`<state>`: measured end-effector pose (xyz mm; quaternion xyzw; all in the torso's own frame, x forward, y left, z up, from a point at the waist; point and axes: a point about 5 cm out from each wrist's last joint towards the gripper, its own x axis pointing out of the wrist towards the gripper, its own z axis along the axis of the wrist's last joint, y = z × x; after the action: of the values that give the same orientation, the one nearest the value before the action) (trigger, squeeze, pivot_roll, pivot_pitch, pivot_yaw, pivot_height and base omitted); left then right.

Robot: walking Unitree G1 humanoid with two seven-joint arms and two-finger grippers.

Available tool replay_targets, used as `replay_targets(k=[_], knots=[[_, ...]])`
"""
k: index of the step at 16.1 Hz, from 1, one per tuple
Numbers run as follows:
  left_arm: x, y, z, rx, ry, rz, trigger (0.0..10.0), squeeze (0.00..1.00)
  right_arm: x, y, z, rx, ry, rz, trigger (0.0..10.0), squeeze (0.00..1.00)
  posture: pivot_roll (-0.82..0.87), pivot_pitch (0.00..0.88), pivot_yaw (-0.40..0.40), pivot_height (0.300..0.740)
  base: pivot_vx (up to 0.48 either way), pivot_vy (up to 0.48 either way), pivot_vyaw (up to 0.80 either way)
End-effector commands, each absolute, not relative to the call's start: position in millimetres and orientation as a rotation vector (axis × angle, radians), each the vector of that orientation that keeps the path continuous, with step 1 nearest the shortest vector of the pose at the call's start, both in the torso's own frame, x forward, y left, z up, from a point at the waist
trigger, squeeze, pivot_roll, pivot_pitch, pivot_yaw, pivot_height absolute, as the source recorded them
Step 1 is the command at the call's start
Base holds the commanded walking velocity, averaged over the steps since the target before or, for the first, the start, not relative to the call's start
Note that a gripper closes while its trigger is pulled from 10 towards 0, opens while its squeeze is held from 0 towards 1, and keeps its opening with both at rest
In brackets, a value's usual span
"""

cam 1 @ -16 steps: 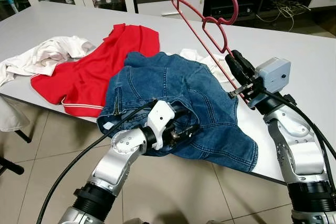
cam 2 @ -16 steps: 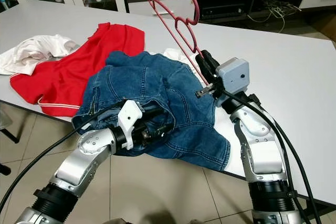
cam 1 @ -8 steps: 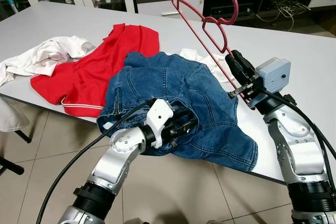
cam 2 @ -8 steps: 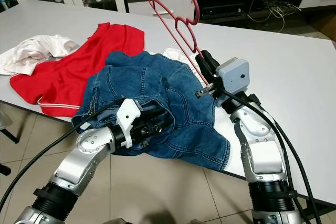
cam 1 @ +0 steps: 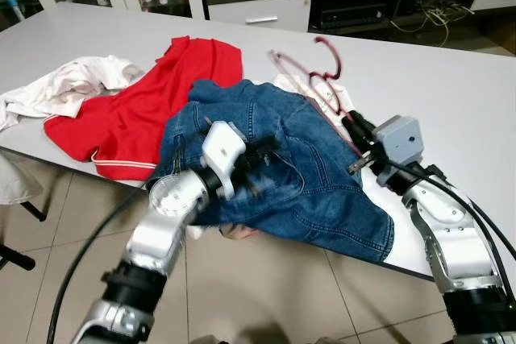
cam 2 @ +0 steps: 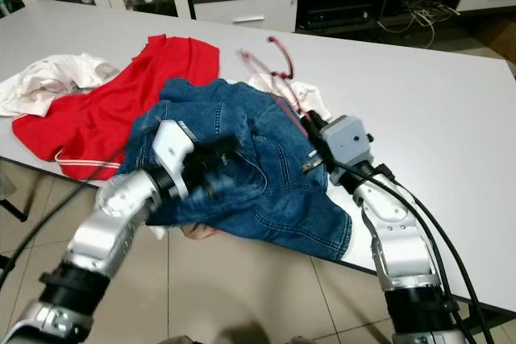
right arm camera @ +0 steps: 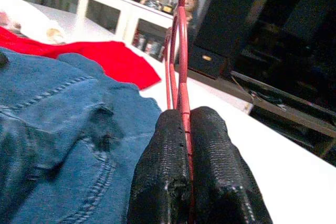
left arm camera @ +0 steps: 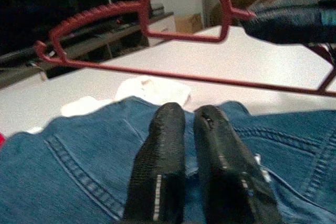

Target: Hang hanger

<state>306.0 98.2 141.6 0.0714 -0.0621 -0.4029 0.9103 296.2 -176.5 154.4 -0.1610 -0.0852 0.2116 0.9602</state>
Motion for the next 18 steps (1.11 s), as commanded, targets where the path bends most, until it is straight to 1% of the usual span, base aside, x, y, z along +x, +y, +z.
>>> replay_targets(k=[1, 3, 4, 5, 6, 8, 9, 10, 11, 13, 14, 15, 16, 18], knots=[[310, 104, 143, 0.145, -0.135, -0.798, 0.0, 0.00, 300, -177, 161, -0.339, -0.205, 0.413, 10.0, 0.00, -0.10, 0.000, 0.068, 0.740, 0.000, 0.000, 0.00], [317, 117, 152, 0.147, -0.182, -0.716, 0.0, 0.00, 308, -186, 166, -0.346, -0.211, 0.310, 10.0, 0.00, -0.10, 0.000, 0.070, 0.740, 0.000, 0.000, 0.00], [323, 129, 159, 0.161, -0.214, -0.654, 0.0, 0.00, 311, -193, 167, -0.340, -0.208, 0.256, 10.0, 0.00, -0.10, 0.000, 0.070, 0.740, 0.000, 0.000, 0.00], [324, 133, 162, 0.165, -0.224, -0.634, 0.0, 0.00, 312, -195, 168, -0.337, -0.207, 0.241, 10.0, 0.00, -0.10, 0.000, 0.070, 0.740, 0.000, 0.000, 0.00], [335, 160, 179, 0.177, -0.279, -0.513, 0.0, 0.00, 315, -202, 168, -0.313, -0.194, 0.189, 10.0, 0.00, -0.09, 0.000, 0.068, 0.740, 0.000, 0.000, 0.00], [343, 179, 191, 0.172, -0.283, -0.455, 0.0, 0.00, 317, -204, 167, -0.316, -0.185, 0.176, 10.0, 0.00, -0.09, 0.000, 0.070, 0.740, 0.000, 0.000, 0.00], [344, 181, 192, 0.167, -0.272, -0.459, 0.0, 0.00, 317, -204, 167, -0.312, -0.186, 0.173, 10.0, 0.00, -0.09, 0.000, 0.070, 0.740, 0.000, 0.000, 0.00], [344, 178, 190, 0.145, -0.252, -0.483, 2.5, 0.00, 318, -203, 167, -0.300, -0.189, 0.169, 10.0, 0.00, -0.09, 0.000, 0.070, 0.740, 0.000, 0.000, 0.00], [340, 168, 182, 0.121, -0.226, -0.522, 10.0, 0.00, 319, -200, 166, -0.294, -0.189, 0.171, 10.0, 0.00, -0.09, 0.000, 0.070, 0.740, 0.000, 0.000, 0.00], [336, 160, 173, 0.110, -0.209, -0.550, 10.0, 0.00, 318, -197, 165, -0.283, -0.189, 0.178, 10.0, 0.00, -0.09, 0.000, 0.076, 0.740, 0.000, 0.000, 0.00], [329, 156, 166, 0.169, -0.207, -0.604, 10.0, 0.00, 318, -193, 164, -0.275, -0.190, 0.186, 10.0, 0.00, -0.09, 0.000, 0.076, 0.740, 0.000, 0.000, 0.00], [326, 157, 164, 0.235, -0.207, -0.630, 10.0, 1.00, 318, -192, 164, -0.272, -0.191, 0.187, 10.0, 0.00, -0.09, 0.000, 0.074, 0.740, 0.000, 0.000, 0.00], [317, 165, 160, 0.365, -0.195, -0.703, 10.0, 1.00, 319, -189, 165, -0.261, -0.194, 0.191, 10.0, 0.00, -0.09, 0.000, 0.067, 0.740, 0.000, 0.000, 0.00], [309, 176, 162, 0.409, -0.183, -0.775, 10.0, 1.00, 319, -183, 164, -0.252, -0.196, 0.215, 10.0, 0.00, -0.08, 0.000, 0.062, 0.740, 0.000, 0.000, 0.00]])
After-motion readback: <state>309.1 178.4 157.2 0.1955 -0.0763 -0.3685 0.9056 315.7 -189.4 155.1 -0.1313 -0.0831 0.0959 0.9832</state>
